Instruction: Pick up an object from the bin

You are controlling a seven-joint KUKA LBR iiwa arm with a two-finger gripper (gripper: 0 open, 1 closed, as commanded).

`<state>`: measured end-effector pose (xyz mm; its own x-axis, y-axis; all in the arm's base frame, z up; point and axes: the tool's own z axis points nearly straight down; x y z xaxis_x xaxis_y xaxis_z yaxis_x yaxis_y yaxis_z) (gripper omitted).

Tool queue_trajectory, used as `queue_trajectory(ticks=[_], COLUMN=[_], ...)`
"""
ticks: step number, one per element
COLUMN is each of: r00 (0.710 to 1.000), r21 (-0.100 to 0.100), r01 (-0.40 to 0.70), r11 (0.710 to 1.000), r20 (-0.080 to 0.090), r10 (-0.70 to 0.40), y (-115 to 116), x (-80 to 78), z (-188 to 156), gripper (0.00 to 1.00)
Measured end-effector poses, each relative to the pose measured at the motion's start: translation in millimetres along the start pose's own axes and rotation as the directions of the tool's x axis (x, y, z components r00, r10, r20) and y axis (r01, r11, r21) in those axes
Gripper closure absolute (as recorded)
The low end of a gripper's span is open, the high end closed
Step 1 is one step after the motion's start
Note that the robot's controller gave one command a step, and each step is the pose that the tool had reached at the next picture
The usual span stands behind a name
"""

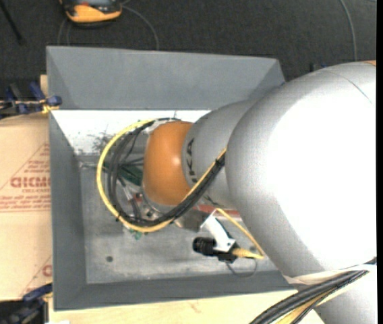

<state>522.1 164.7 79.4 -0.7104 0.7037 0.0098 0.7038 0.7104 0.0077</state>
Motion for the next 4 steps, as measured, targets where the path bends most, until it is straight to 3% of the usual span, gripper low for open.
queue_trajectory(ticks=[1,2,3,4], r00=[1.000,0.997,0.997,0.998], r21=[0.013,0.003,0.013,0.006], r01=[-0.017,-0.073,-0.075,-0.066], r11=[1.000,0.997,0.997,0.998], r20=[0.007,0.012,0.009,0.013], r10=[0.016,0.073,0.074,0.065], y=[-16.0,-21.3,-16.2,-13.2], x=[-1.5,-39.2,-33.5,-45.8], z=[-32.8,-60.3,-108.0,-93.2], gripper=[1.00,1.00,1.00,0.00])
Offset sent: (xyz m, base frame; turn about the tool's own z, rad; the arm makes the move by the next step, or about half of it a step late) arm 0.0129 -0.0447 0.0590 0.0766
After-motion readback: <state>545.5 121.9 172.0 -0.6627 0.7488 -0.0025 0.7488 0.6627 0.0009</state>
